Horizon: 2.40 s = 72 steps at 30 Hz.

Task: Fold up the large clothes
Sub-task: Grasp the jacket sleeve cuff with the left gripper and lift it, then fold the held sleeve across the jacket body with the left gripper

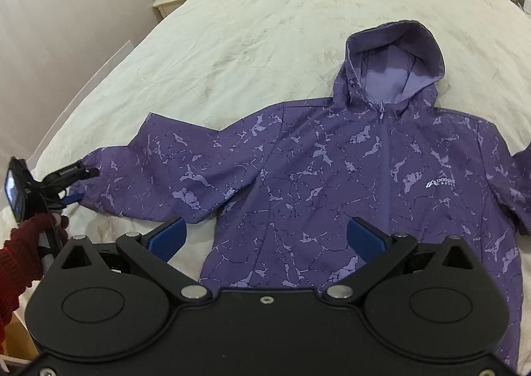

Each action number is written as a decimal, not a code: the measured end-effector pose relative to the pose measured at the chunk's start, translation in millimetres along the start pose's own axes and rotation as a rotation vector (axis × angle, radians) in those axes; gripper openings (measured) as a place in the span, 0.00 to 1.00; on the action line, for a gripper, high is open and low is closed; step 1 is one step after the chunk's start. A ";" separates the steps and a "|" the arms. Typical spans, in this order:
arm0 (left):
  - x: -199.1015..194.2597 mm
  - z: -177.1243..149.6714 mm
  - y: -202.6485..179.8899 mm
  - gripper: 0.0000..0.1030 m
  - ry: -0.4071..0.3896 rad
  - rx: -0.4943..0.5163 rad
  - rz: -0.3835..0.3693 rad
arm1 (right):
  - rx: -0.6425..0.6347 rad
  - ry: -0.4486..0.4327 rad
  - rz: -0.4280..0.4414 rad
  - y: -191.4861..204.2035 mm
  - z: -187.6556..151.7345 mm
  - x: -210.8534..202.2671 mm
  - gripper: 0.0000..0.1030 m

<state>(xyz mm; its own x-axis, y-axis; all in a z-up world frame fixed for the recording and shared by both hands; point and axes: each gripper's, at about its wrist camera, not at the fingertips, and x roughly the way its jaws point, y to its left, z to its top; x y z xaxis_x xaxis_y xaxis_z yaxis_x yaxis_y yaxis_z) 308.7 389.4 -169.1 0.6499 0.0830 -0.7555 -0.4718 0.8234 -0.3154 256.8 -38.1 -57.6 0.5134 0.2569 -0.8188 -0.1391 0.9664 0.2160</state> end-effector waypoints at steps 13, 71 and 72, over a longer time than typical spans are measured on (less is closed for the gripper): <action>20.3 14.7 37.6 0.30 0.003 -0.274 -0.107 | -0.007 0.010 -0.005 -5.0 -11.7 -10.8 0.99; -20.2 -174.5 -280.1 0.56 0.154 0.686 -0.343 | 0.356 0.039 -0.049 -261.1 -32.9 35.6 0.99; -16.5 -170.5 -271.0 0.56 0.153 0.685 -0.312 | 0.367 0.043 -0.042 -263.3 -31.4 41.4 0.99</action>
<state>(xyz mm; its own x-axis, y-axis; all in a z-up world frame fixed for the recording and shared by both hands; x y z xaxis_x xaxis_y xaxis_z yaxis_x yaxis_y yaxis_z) 324.2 69.2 -169.1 0.5792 -0.2478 -0.7766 0.2265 0.9641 -0.1386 288.1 -282.1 -165.1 0.4753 0.2238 -0.8509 0.1981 0.9150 0.3514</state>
